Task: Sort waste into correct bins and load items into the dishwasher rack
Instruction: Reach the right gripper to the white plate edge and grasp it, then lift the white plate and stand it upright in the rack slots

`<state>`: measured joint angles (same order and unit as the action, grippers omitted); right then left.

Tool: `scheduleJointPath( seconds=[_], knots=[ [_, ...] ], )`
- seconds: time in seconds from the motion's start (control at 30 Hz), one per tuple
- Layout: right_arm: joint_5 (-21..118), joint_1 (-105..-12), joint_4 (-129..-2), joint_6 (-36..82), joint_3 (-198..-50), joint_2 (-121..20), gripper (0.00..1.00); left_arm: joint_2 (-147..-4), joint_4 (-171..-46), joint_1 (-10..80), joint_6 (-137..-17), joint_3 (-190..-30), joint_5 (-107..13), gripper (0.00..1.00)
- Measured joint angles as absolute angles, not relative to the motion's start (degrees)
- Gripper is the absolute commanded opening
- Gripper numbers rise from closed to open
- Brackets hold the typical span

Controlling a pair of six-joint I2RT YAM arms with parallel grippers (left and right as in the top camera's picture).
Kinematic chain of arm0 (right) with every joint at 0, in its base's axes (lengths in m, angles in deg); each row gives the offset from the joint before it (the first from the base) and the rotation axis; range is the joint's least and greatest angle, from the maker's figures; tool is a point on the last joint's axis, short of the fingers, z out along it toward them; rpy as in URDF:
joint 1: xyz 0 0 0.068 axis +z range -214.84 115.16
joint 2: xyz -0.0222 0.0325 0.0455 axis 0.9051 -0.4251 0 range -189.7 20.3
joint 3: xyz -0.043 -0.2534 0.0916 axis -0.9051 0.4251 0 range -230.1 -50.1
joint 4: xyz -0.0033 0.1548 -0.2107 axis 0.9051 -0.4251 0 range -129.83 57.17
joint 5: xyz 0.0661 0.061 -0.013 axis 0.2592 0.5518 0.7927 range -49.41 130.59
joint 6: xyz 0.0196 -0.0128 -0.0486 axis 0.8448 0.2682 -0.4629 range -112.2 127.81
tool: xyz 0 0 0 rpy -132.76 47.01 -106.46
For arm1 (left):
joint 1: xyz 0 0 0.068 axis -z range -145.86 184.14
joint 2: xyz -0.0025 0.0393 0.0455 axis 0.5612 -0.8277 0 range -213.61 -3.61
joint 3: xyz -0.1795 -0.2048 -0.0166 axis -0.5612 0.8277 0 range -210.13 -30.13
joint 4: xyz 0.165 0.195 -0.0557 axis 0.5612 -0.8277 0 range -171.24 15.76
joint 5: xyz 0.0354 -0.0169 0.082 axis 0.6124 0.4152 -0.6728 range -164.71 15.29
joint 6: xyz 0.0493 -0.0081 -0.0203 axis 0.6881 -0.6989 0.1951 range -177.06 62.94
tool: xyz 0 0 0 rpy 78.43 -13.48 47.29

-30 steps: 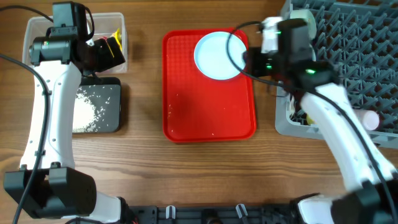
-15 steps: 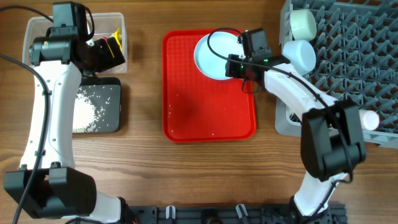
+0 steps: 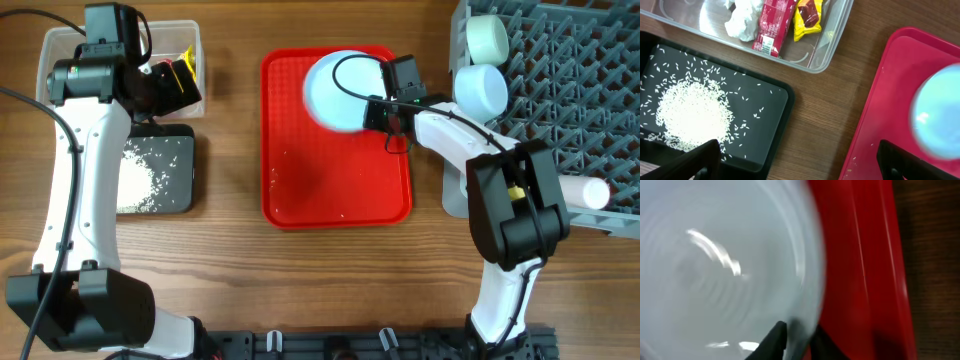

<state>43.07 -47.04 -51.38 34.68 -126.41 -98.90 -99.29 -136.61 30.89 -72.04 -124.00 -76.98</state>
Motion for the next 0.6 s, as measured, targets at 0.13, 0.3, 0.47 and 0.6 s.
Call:
scheduleJointPath(
  seconds=[0.13, 0.3, 0.47, 0.6],
  knots=[
    [43.49, -46.98, -51.27, 34.81, -126.56, -99.07, 0.04, -99.29, -136.61, 30.89, -72.04, -124.00, -76.98, 1.00],
    [43.99, -47.00, -51.90, 34.09, -126.69, -98.98, 0.04, -99.29, -136.61, 30.89, -72.04, -124.00, -76.98, 1.00],
    [44.23, -46.98, -55.14, 32.51, -126.52, -96.91, 0.04, -99.29, -136.61, 30.89, -72.04, -124.00, -76.98, 1.00],
    [44.17, -46.98, -57.17, 30.37, -126.34, -92.23, 0.04, -99.29, -136.61, 30.89, -72.04, -124.00, -76.98, 1.00]
  ],
)
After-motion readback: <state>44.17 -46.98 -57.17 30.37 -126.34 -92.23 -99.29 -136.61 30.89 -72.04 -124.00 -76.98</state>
